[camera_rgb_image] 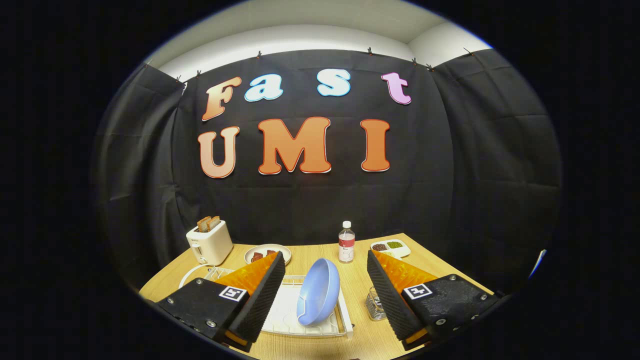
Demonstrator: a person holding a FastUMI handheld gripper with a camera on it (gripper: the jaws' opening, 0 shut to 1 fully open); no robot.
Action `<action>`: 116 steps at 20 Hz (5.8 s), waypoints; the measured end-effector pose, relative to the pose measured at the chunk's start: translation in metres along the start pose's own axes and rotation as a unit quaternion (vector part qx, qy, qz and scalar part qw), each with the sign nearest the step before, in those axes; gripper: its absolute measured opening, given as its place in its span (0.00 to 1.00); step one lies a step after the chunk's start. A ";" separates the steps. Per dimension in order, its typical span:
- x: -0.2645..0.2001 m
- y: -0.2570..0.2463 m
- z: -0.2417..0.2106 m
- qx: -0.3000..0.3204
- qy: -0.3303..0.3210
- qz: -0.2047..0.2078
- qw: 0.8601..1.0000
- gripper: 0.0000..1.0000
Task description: Take the plate from the dish rack, then take the spoon from the basket and place it into the plate.
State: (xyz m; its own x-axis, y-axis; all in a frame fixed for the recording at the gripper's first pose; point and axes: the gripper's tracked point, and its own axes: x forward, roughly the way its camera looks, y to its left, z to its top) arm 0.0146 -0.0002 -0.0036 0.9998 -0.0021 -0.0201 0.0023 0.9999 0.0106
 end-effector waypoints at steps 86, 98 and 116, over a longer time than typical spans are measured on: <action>-0.054 0.032 -0.109 0.161 0.229 0.055 0.958 0.26; -0.105 0.072 -0.212 0.280 0.321 0.109 0.898 0.26; -0.099 0.112 -0.296 0.346 0.414 0.121 0.833 0.26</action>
State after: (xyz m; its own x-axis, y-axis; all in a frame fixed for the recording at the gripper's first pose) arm -0.0898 0.1148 -0.2961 0.6174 0.4931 -0.6130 0.1005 0.7234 0.6831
